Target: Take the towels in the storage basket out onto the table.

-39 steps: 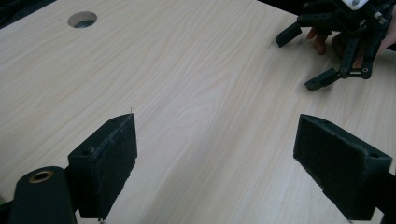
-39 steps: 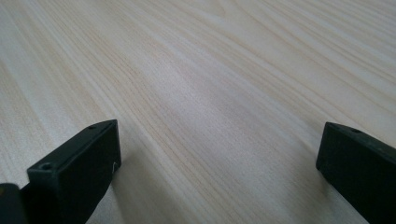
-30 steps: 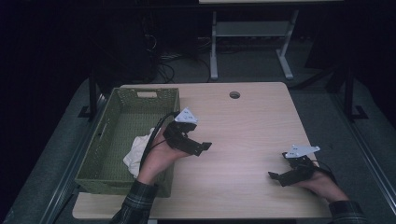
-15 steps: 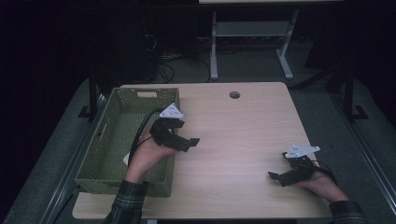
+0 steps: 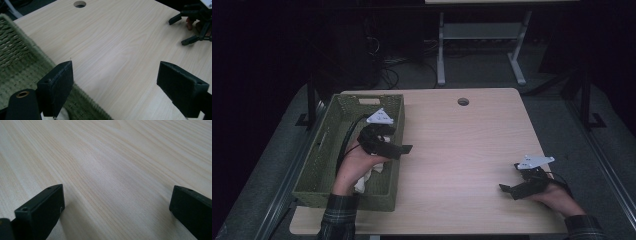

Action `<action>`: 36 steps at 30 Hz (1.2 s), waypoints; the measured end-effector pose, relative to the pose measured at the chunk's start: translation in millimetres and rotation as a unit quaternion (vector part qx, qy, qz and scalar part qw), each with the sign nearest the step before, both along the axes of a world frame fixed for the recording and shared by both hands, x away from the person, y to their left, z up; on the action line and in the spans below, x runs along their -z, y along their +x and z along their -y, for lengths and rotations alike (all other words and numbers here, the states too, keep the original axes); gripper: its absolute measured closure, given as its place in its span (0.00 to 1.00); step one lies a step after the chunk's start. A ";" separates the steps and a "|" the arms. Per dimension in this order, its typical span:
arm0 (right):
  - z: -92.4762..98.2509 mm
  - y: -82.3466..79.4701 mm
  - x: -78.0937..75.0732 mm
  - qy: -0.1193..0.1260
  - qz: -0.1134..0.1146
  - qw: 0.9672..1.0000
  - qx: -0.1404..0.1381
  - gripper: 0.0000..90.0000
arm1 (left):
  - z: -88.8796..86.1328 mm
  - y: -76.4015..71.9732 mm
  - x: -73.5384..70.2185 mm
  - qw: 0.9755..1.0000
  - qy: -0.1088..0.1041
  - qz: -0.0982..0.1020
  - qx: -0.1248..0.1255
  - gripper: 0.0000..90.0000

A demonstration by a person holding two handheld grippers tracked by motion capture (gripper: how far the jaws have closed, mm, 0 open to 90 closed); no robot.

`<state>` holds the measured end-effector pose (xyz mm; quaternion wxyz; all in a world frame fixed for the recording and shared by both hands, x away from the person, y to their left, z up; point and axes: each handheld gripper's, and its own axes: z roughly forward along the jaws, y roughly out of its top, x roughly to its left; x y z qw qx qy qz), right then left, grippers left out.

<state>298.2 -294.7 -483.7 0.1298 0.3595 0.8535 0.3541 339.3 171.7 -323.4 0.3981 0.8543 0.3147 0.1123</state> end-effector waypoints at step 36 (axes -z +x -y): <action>-0.1 -0.1 0.0 0.000 -0.001 1.000 0.001 0.00 | -71.0 19.3 27.6 0.994 0.036 -0.015 -0.107 0.15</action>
